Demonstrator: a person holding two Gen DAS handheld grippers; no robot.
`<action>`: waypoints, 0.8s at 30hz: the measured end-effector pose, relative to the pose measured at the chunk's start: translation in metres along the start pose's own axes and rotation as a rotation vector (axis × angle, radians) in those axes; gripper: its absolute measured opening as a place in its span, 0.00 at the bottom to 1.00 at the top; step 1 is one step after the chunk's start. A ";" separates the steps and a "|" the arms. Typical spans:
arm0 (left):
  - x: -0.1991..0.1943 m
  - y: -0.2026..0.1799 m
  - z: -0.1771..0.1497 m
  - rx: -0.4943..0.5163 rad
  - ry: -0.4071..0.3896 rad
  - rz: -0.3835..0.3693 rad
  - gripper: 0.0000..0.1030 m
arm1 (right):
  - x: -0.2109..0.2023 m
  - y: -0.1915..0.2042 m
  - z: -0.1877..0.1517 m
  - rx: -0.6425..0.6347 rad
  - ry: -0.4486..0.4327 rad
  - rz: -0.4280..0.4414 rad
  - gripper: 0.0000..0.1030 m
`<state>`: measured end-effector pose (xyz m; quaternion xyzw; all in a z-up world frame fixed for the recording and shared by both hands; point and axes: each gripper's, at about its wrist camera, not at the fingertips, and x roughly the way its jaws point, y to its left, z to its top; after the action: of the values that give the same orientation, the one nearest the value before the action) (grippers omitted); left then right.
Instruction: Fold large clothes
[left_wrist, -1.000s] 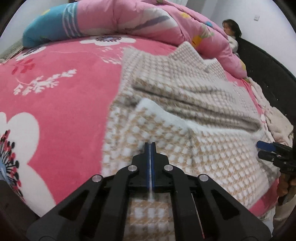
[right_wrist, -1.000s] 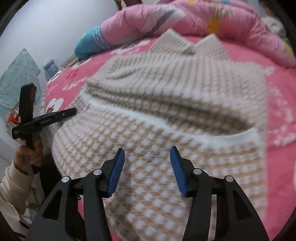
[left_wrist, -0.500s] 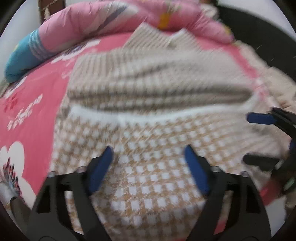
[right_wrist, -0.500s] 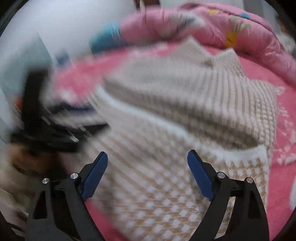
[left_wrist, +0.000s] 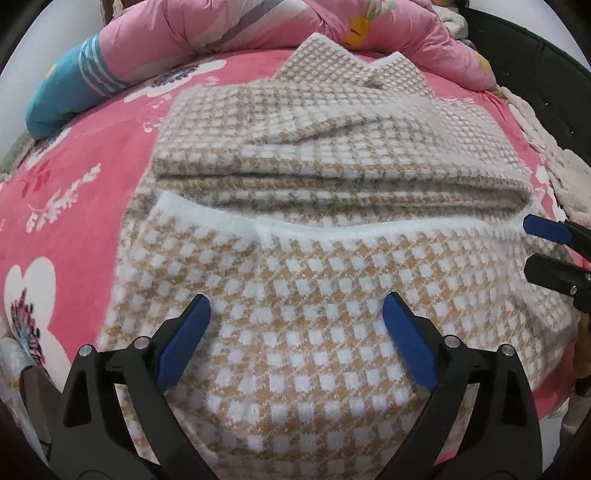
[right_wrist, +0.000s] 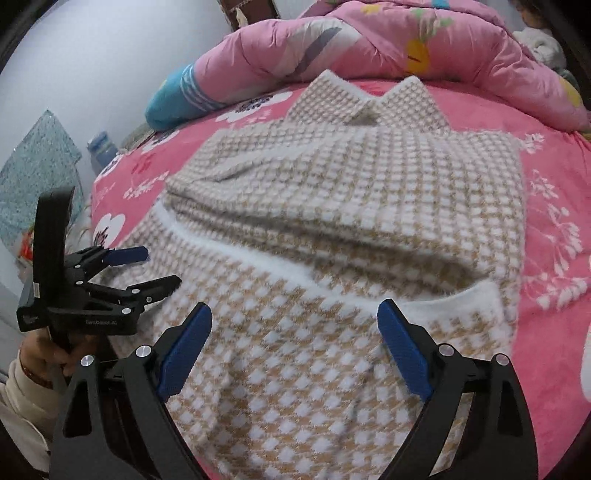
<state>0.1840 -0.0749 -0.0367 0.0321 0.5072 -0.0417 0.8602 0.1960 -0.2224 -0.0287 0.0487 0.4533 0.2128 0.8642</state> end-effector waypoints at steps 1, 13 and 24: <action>-0.004 -0.001 -0.001 0.006 -0.004 0.009 0.88 | -0.003 -0.003 0.002 0.001 -0.008 0.002 0.86; -0.026 0.002 0.048 0.049 -0.086 0.092 0.88 | -0.021 -0.006 0.037 -0.029 -0.059 -0.041 0.86; 0.000 0.020 0.075 -0.017 -0.049 0.173 0.88 | -0.006 -0.012 0.068 0.001 -0.044 -0.125 0.86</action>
<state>0.2518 -0.0626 0.0000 0.0674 0.4817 0.0364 0.8730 0.2516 -0.2278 0.0124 0.0253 0.4366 0.1573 0.8854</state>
